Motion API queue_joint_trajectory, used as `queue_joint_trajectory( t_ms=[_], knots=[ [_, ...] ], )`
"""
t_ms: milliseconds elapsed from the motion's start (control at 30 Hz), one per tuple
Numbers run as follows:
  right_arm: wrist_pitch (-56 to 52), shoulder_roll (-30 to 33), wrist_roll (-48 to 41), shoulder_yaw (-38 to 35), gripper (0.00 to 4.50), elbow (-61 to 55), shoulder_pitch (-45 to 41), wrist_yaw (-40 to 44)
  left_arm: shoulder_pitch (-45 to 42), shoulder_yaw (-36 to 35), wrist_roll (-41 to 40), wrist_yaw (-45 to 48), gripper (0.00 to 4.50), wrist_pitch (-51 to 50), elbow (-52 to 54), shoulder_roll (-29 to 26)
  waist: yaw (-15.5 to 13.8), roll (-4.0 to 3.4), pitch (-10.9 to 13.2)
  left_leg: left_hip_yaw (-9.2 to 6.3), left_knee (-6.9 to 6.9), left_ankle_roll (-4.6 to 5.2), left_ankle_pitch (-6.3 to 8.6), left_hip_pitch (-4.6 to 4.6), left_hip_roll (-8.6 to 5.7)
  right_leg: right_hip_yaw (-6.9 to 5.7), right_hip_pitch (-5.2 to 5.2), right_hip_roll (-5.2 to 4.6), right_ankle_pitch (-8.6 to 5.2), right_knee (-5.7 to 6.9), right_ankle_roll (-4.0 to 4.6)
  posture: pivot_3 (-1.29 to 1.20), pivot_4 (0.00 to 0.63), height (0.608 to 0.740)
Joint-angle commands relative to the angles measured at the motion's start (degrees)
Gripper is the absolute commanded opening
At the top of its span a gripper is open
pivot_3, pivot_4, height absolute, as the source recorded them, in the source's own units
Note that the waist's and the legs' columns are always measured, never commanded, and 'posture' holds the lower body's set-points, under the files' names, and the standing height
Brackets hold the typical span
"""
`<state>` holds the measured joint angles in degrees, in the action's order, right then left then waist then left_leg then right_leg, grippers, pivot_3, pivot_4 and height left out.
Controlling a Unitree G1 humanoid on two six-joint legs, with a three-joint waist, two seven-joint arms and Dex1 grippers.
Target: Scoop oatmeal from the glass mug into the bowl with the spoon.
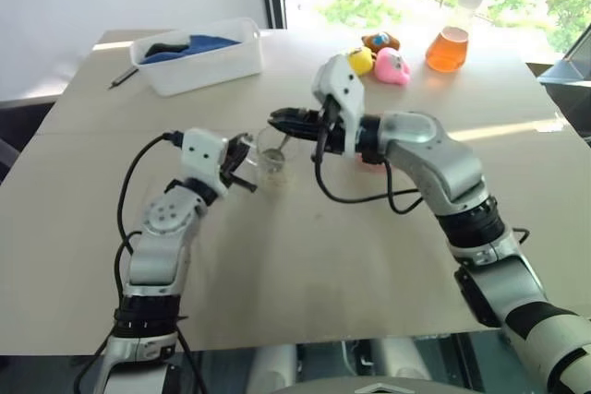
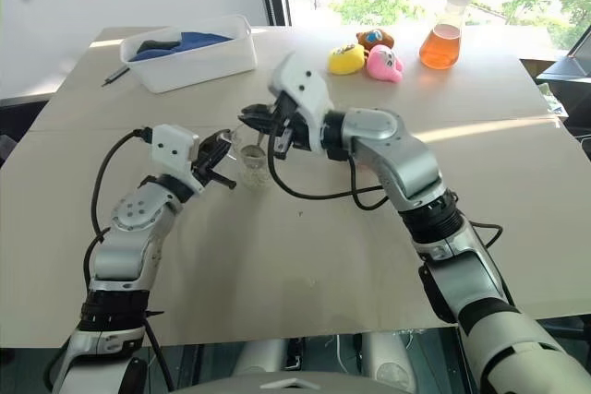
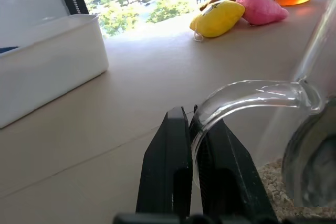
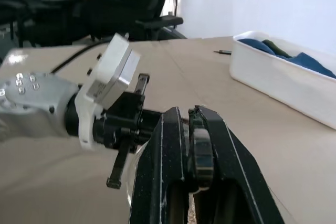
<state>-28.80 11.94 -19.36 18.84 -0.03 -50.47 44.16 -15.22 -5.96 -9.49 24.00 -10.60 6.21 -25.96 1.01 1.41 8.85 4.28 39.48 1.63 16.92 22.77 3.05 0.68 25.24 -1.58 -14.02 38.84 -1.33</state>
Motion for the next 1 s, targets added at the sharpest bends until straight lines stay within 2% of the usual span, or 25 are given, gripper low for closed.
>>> queue_joint_trajectory(
  t_ms=[33,167,333,433,633,833,1000],
  knots=[
    [4.60,-0.49,2.99,1.15,0.00,1.07,-0.86,1.75,-1.02,0.71,2.03,-0.44,0.06,-0.34,2.76,-1.02,-0.05,0.00,0.00,-0.01,0.00,0.00,0.00,0.00,0.00,-0.01,0.00,0.00,0.00,0.00,0.00,0.00,0.150,0.740],
    [5.23,-1.01,4.78,1.92,0.00,3.42,0.19,2.38,-1.16,1.50,3.04,0.14,0.06,-0.64,3.48,-1.49,-0.11,0.00,0.00,0.01,0.00,-0.01,0.00,0.00,0.00,0.00,0.00,-0.01,0.00,-0.01,0.00,0.00,0.150,0.740],
    [-10.08,-3.57,-2.32,-2.43,0.00,0.50,2.28,0.02,-0.85,1.33,3.21,0.27,0.06,-0.51,3.23,-1.79,-0.19,0.00,0.00,0.00,0.00,-0.01,0.00,0.00,0.01,-0.01,-0.02,-0.04,0.00,-0.01,0.00,0.00,0.150,0.740],
    [-21.23,-5.90,-7.87,-7.79,0.00,-1.82,2.12,-3.82,-1.07,1.47,3.49,0.19,0.06,-0.44,3.01,-1.67,-0.18,0.00,0.00,0.01,0.00,-0.01,0.00,0.00,0.00,-0.02,-0.02,-0.08,0.00,0.00,0.00,0.00,0.150,0.740],
    [-33.69,-9.33,-13.89,-19.65,0.00,-0.80,-1.90,-12.59,-1.33,2.15,3.98,0.35,0.06,0.01,1.67,-1.36,-0.09,0.00,0.00,0.04,-0.02,-0.01,0.00,0.00,0.00,0.00,0.00,-0.08,0.00,-0.02,0.00,0.00,0.150,0.740],
    [-41.60,-9.91,-17.55,-29.07,0.00,1.55,-6.96,-19.38,-1.59,2.66,4.09,0.79,0.06,0.02,-0.21,-1.33,-0.12,0.00,0.00,0.00,-0.02,0.00,0.00,0.01,-0.01,-0.03,-0.01,-0.06,0.00,-0.01,0.00,0.00,0.150,0.740],
    [-44.59,-9.50,-19.63,-33.59,0.00,2.39,-9.70,-22.92,-2.53,3.11,3.45,0.74,0.06,0.21,-2.34,-0.01,-0.12,0.00,0.00,0.00,-0.02,0.07,0.04,0.01,-0.03,-0.02,-0.01,-0.06,0.00,0.00,0.00,0.00,0.150,0.740]
  ],
)
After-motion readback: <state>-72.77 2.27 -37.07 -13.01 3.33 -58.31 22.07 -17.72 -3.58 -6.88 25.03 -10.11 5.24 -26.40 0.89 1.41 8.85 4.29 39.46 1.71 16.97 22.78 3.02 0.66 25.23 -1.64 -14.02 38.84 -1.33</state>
